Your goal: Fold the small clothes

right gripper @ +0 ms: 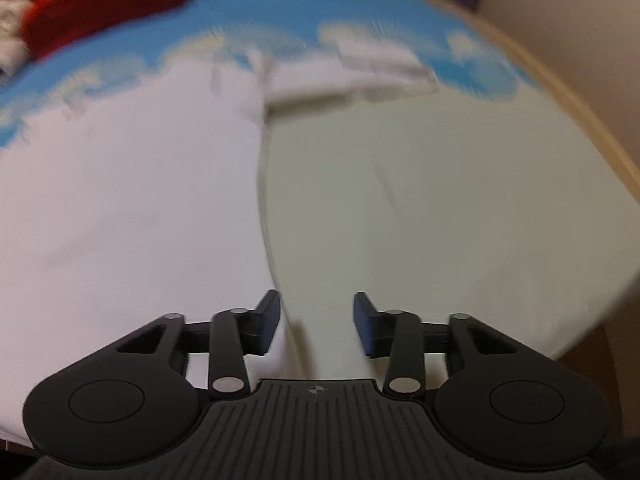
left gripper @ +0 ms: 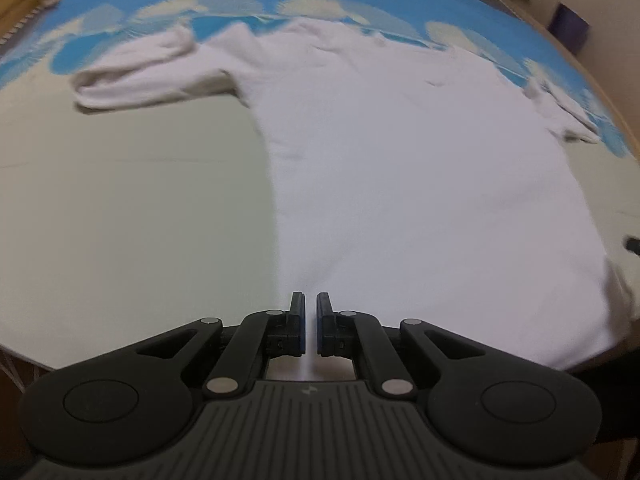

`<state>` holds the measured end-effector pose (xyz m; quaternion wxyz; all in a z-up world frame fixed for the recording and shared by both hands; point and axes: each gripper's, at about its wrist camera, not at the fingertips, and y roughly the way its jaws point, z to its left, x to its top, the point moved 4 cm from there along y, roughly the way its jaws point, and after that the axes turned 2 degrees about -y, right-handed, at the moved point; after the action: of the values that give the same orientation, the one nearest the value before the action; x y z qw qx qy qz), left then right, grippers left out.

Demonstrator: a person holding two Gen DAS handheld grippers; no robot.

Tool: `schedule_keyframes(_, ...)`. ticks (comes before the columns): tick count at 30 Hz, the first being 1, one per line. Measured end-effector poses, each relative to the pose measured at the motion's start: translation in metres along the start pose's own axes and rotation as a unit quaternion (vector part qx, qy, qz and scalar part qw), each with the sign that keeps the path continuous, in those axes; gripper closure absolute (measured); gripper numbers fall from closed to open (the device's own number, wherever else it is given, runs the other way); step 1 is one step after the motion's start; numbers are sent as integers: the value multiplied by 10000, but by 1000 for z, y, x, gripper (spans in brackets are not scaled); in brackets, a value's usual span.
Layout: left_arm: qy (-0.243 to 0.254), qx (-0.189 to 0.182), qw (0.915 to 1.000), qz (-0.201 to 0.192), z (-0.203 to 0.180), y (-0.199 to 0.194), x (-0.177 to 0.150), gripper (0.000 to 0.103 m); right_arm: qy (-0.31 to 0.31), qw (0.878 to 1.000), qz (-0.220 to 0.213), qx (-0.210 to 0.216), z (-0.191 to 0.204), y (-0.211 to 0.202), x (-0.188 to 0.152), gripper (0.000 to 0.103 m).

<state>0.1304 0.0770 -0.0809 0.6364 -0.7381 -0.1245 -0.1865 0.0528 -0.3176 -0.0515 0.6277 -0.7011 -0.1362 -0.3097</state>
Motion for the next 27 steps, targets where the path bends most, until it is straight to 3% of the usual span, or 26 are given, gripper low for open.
schedule_keyframes(2, 201, -33, 9988, 439, -7, 16, -8, 92, -153, 9988, 207, 417, 16, 7, -6, 55)
schedule_keyframes(3, 341, 91, 9971, 678, -9, 26, -12, 85, -243, 9964, 548, 593, 22, 17, -13, 51)
schedule_keyframes(5, 585, 298, 9960, 610, -16, 27, -13, 83, -496, 9898, 1237, 501, 29, 36, -25, 54)
schedule_keyframes(7, 581, 288, 9971, 399, -18, 22, -8, 82, -698, 9917, 1052, 258, 34, 31, -23, 53)
schedule_keyframes(9, 458, 211, 9978, 439, -16, 25, -5, 82, -796, 9928, 836, 303, 39, 24, -20, 52)
schedule_keyframes(11, 570, 273, 9960, 632, -17, 32, -9, 80, -881, 9911, 975, 209, 42, 31, -22, 52)
schedule_keyframes(13, 697, 333, 9954, 561, -22, 31, -13, 78, -887, 9906, 1032, 100, 43, 39, -19, 53)
schedule_keyframes(15, 674, 320, 9965, 368, -23, 25, -10, 78, -826, 9938, 735, 127, 49, 31, -14, 53)
schedule_keyframes(19, 646, 301, 9974, -58, -23, 8, -5, 75, -735, 9958, -468, 286, 48, -12, 26, 54)
schedule_keyframes(23, 693, 350, 9965, -312, -27, -3, -1, 66, -673, 9831, -1651, 406, 36, -58, 73, 52)
schedule_keyframes(27, 671, 372, 9956, -539, -30, -17, 2, 66, -600, 9684, -2390, 384, 18, -85, 104, 51)
